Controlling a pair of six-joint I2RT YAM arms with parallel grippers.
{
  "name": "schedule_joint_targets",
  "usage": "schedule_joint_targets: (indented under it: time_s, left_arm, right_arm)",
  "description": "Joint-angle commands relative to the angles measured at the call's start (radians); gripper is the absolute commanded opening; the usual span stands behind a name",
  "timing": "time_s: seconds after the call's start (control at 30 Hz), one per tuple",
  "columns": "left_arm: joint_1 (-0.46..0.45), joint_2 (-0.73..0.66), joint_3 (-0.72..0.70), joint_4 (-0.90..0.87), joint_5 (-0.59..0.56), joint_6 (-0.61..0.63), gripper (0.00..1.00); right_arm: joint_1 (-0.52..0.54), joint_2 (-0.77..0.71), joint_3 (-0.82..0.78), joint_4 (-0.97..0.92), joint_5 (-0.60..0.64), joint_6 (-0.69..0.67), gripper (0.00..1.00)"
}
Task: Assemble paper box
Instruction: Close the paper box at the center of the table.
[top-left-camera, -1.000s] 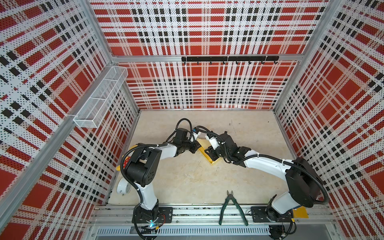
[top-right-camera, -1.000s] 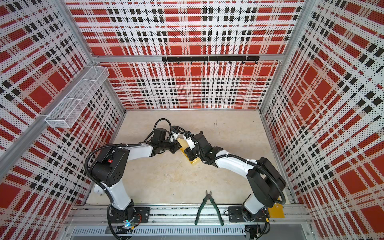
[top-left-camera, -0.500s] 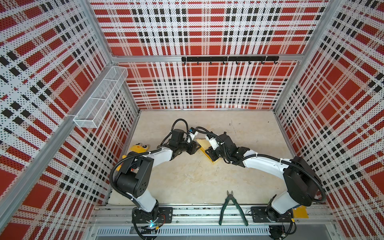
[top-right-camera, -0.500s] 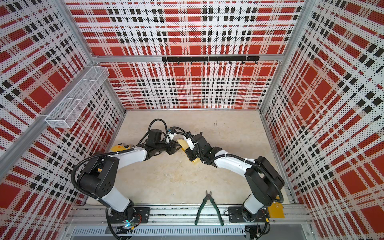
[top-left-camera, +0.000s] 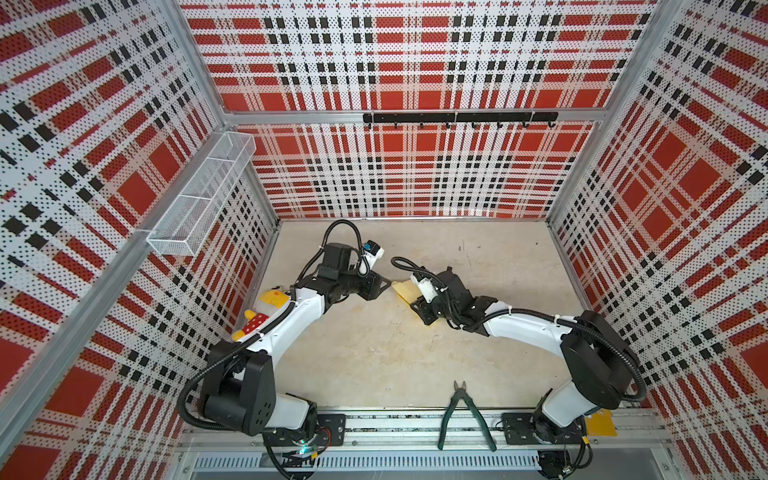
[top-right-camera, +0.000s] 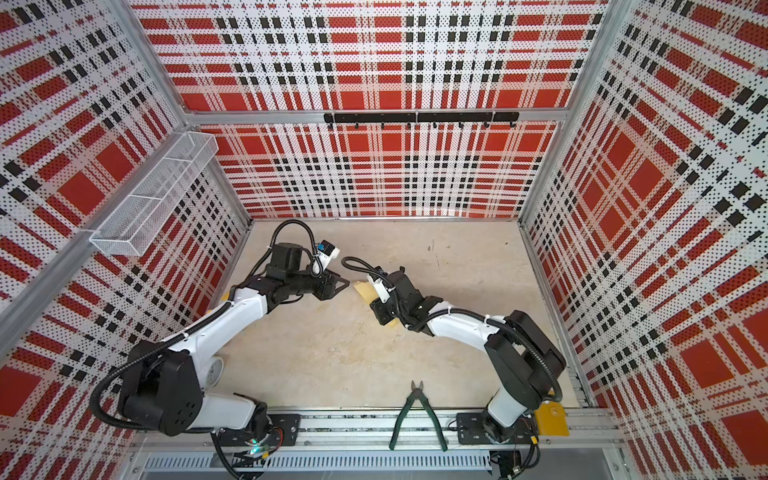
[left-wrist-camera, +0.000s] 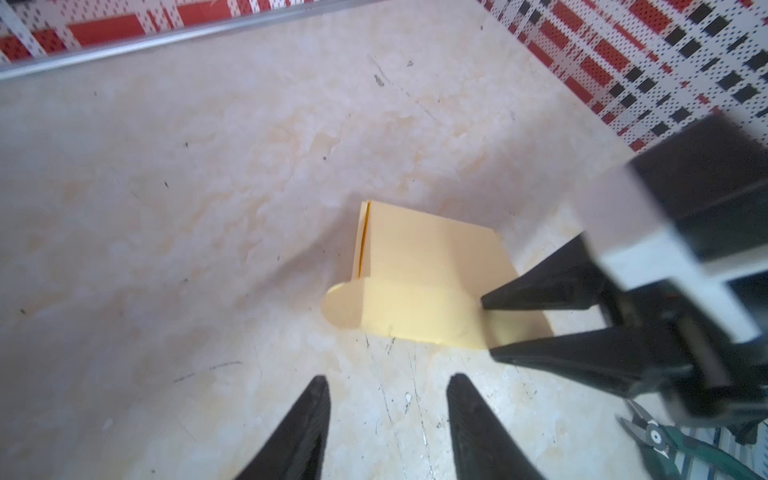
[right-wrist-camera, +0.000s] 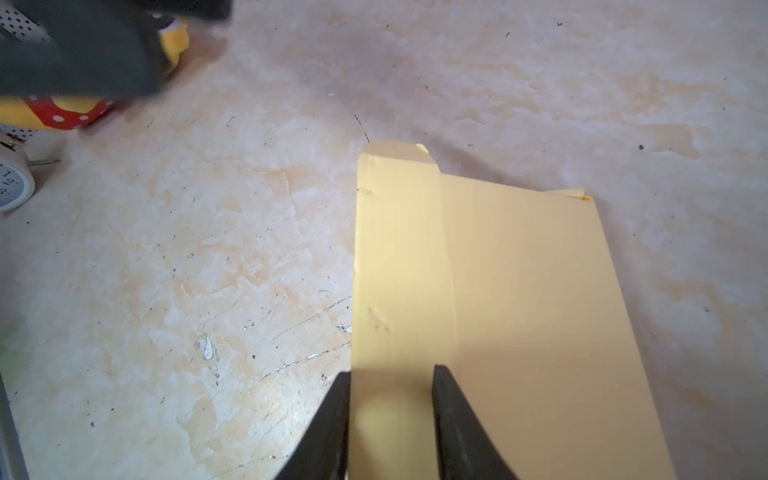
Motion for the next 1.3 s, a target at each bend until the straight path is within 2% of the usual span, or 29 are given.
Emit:
schedule_joint_targets:
  time_s: [0.0,0.27,0.67,0.73,0.83,0.97,1.17,1.27]
  left_arm:
    - [-0.073,0.034,0.083,-0.126,0.009,0.089,0.5]
    - [-0.126,0.162,0.169,-0.106,0.001,0.049,0.49]
    - [-0.153,0.399,0.34,-0.202,-0.026,0.063,0.47]
    - [-0.158,0.425,0.362,-0.217,-0.027,0.07,0.4]
    - [-0.165,0.46,0.381,-0.23,-0.024,0.078,0.25]
    - [-0.181,0.498,0.396,-0.243,-0.046,0.082,0.12]
    - [-0.187,0.534,0.397,-0.246,-0.068,0.073,0.0]
    - [-0.192,0.55,0.392,-0.246,-0.079,0.071,0.0]
  right_arm:
    - [-0.004,0.029,-0.023,0.035,-0.016,-0.001,0.34]
    - [-0.004,0.03,-0.054,0.042,-0.018,0.013,0.34]
    - [-0.007,0.01,-0.087,0.062,-0.008,0.025,0.36]
    - [-0.012,-0.006,-0.088,0.056,-0.011,0.033,0.35]
    - [-0.027,-0.036,-0.1,0.066,-0.025,0.052,0.34]
    - [-0.056,-0.074,-0.127,0.094,-0.046,0.075,0.3]
    - [-0.091,-0.112,-0.154,0.097,-0.047,0.095,0.21]
    - [-0.106,-0.112,-0.152,0.092,-0.045,0.103,0.18]
